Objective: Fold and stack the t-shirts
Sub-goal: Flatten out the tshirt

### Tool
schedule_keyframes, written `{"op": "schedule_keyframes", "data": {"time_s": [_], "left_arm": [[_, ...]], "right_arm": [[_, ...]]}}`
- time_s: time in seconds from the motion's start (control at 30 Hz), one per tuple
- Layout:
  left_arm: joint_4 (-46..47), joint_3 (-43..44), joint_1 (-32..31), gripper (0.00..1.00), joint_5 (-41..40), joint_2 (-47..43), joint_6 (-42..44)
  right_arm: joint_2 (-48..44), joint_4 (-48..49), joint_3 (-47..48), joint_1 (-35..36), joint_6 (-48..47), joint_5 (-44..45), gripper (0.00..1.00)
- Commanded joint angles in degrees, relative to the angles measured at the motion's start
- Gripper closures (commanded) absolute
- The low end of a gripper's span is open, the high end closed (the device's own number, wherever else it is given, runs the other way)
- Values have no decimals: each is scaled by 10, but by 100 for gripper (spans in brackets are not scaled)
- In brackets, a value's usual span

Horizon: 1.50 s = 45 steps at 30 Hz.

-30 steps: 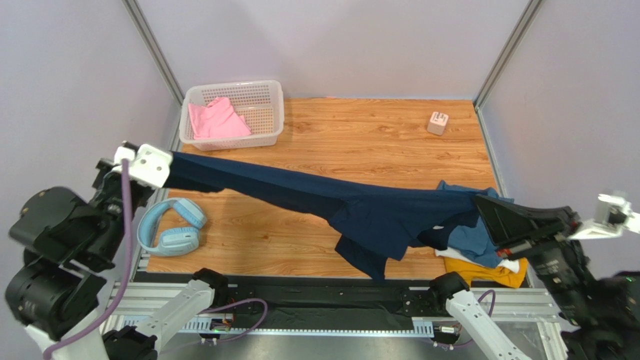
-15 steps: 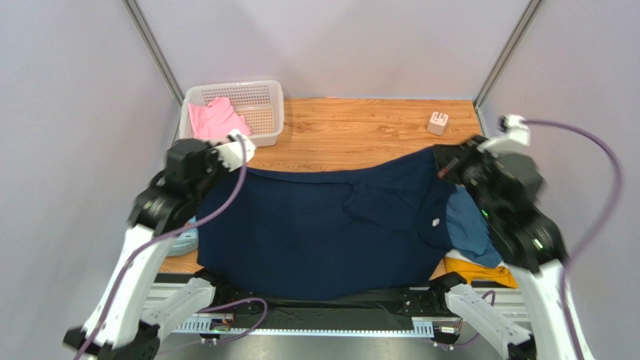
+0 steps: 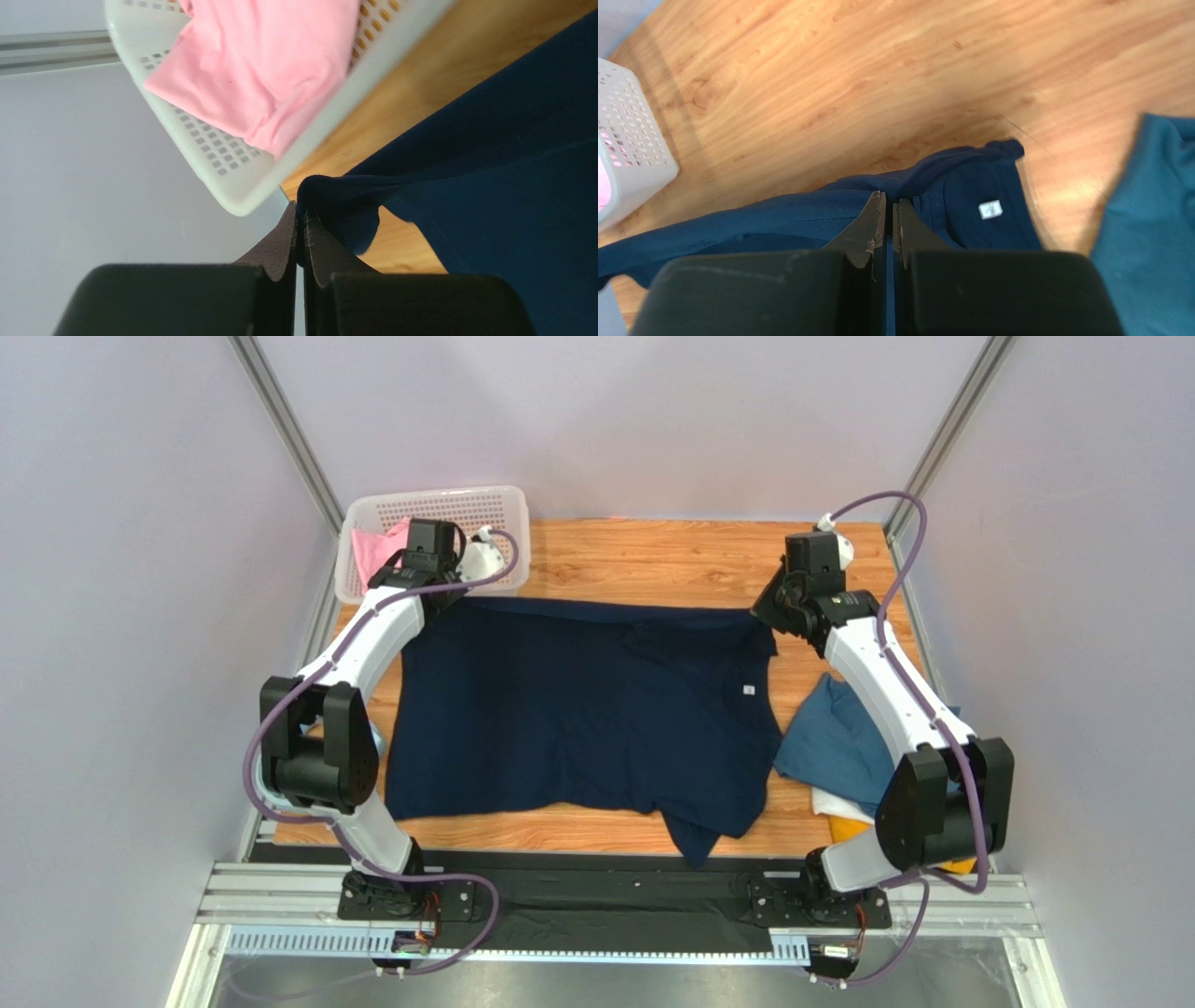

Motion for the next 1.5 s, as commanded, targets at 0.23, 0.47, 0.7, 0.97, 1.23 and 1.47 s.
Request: {"op": "schedule_keyframes", "data": {"time_s": [0.23,0.47,0.7,0.97,1.23,1.47], "left_arm": [[48,5,6,100,7,3,3],[54,-40,6,100,11,-58,6],[33,-120,6,100,38,-215,2],[58,-166,6,100,39,-184,-12],[52,-92,6,100,21,-55,-25],[54,-107,5,100,38,-70,-24]], "right_arm": [[42,64,44,-18,1,-20,100],[-30,51,26,-19,-5,-49,100],[-204,13,-63,-19,-19,-99,100],[-117,74,-99,-37,-9,-72,100],[200,-4,129,-40,-11,-134,98],[149,-12,59,-14,-21,-85,36]]}}
